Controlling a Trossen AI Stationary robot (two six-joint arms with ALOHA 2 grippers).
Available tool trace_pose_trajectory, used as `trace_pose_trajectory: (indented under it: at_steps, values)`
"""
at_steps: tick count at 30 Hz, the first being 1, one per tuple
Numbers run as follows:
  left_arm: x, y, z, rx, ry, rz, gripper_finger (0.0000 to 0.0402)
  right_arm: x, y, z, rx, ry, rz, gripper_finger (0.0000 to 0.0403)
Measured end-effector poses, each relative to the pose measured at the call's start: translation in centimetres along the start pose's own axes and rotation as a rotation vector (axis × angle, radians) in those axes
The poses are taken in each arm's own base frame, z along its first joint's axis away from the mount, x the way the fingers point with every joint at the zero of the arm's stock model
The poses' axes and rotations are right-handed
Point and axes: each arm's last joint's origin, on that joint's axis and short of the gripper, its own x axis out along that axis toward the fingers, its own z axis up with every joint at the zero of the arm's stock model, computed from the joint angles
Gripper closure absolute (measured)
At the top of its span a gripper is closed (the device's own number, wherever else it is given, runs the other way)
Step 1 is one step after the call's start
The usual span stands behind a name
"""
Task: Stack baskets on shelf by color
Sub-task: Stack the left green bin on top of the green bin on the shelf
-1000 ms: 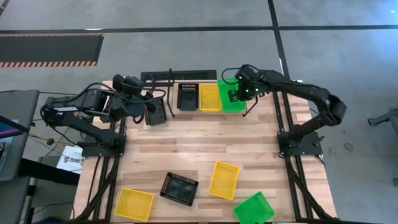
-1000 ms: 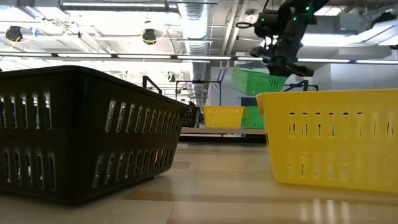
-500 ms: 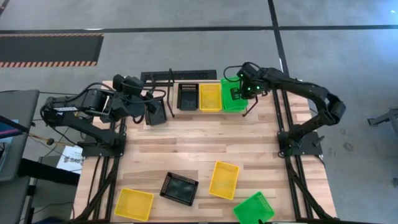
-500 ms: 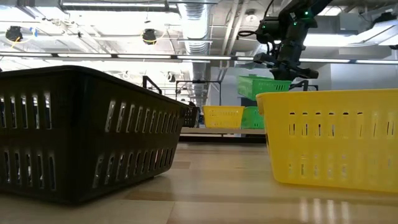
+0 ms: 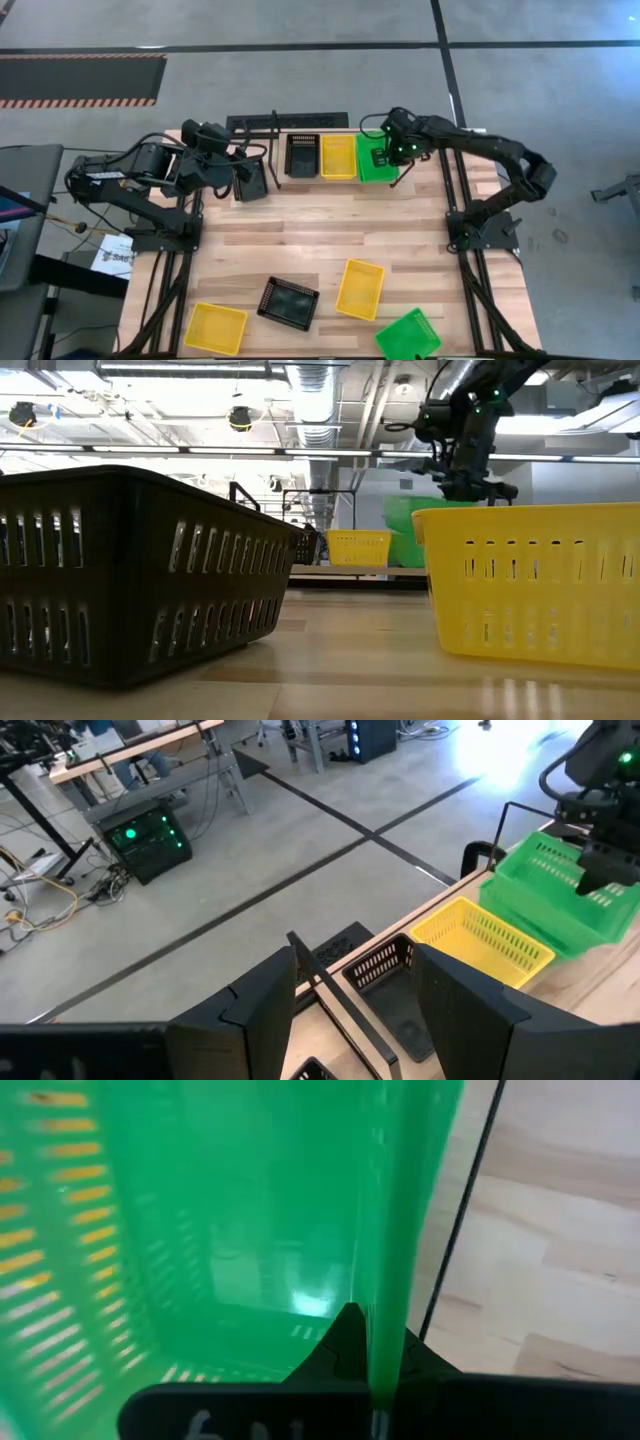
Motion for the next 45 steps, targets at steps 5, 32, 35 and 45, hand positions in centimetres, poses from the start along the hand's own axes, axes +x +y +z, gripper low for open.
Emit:
trace_pose_trajectory:
  at_steps: [5, 32, 35, 45]
  values:
    - [0.0, 0.0, 0.0, 0.0, 0.0, 0.0, 0.0213, 0.7, -0.3, -0.2, 0.019, -0.025, 0.008, 0.0403]
    - [0.1, 0.0, 0.0, -0.032, -0.001, 0.006, 0.0213, 0.4, -0.2, 0.3, -0.048, -0.083, 0.03, 0.0319]
    - [0.1, 0.1, 0.0, -0.036, -0.001, 0.006, 0.0213, -0.4, 0.0, 0.4, -0.052, -0.101, 0.037, 0.0302]
    - [0.1, 0.1, 0.0, -0.041, -0.001, 0.006, 0.0213, -3.4, 1.1, 1.6, -0.077, -0.201, 0.084, 0.026]
